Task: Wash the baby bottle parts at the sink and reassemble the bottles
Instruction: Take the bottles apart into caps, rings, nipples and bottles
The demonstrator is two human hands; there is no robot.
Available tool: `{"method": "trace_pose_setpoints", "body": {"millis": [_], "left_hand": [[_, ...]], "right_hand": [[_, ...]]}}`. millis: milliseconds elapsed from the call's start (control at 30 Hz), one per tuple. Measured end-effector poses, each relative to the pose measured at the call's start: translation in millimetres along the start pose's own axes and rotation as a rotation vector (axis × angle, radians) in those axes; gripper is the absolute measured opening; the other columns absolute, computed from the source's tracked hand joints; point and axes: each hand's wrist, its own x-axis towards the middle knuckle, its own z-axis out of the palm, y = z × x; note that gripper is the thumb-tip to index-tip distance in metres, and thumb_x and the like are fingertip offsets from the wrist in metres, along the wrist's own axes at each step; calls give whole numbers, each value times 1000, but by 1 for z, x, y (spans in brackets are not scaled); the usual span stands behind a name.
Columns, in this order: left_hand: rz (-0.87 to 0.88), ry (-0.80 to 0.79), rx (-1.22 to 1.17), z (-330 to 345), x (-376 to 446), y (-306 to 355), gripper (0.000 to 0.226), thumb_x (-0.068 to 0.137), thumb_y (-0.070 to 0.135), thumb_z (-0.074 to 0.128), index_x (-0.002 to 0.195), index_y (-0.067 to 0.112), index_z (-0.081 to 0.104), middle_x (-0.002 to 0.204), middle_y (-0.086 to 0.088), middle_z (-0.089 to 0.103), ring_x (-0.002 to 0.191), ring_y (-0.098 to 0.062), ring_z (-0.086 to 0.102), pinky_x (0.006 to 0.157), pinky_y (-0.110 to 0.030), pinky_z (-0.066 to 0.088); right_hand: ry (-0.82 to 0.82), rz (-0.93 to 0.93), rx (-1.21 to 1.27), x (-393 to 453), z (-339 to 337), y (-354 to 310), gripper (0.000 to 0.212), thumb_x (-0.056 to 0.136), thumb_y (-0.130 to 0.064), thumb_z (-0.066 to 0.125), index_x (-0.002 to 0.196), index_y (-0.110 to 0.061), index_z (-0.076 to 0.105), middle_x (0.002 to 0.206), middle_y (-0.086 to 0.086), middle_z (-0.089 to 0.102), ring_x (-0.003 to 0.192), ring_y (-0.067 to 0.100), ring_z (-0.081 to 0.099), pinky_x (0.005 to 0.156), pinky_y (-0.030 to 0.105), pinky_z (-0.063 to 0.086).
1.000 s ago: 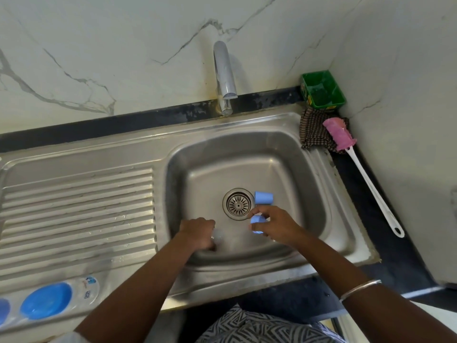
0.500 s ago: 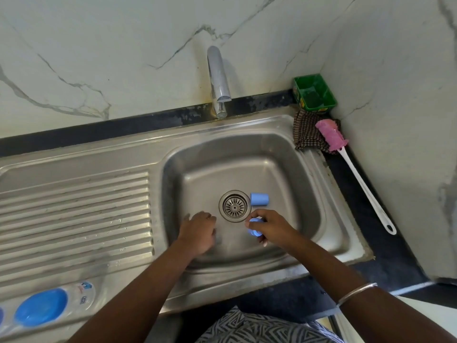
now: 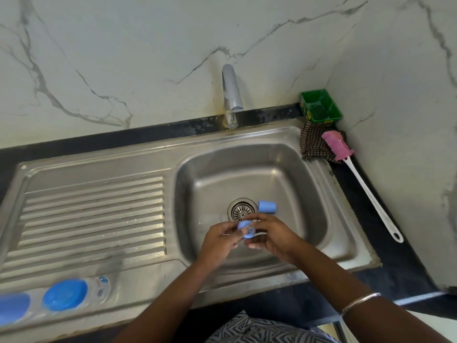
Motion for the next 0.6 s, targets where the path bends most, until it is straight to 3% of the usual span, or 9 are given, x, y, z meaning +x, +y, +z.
{"method": "trace_pose_setpoints", "body": {"millis": [100, 200, 433, 600], "left_hand": [[-17, 8, -100, -4, -9, 1, 19, 91, 19, 71, 106, 9, 72, 97, -11, 77, 90, -23, 74, 68, -24, 56], [-15, 3, -144, -7, -15, 2, 24, 94, 16, 67, 112, 1, 70, 104, -16, 75, 96, -27, 73, 71, -24, 57], [-4, -11, -190, -8, -23, 2, 22, 92, 15, 69, 109, 1, 71, 102, -17, 75, 91, -20, 72, 74, -23, 58], [18, -14, -163, -8, -24, 0, 19, 90, 17, 71, 103, 4, 74, 97, -17, 75, 85, -15, 73, 75, -24, 57]], "right_hand": [[-74, -7, 80, -6, 1, 1, 32, 94, -9, 53, 120, 4, 65, 116, 25, 68, 94, 33, 71, 72, 32, 58], [-150, -36, 72, -10, 1, 3, 29, 92, -9, 56, 117, -1, 70, 118, 24, 69, 103, 33, 70, 76, 29, 58], [-179, -80, 104, -16, 6, 8, 31, 84, -14, 66, 112, -5, 74, 119, 23, 68, 103, 33, 70, 80, 30, 59], [-152, -103, 57, -20, 9, 10, 29, 90, -16, 69, 116, -4, 72, 121, 26, 66, 104, 31, 69, 81, 28, 59]]}}
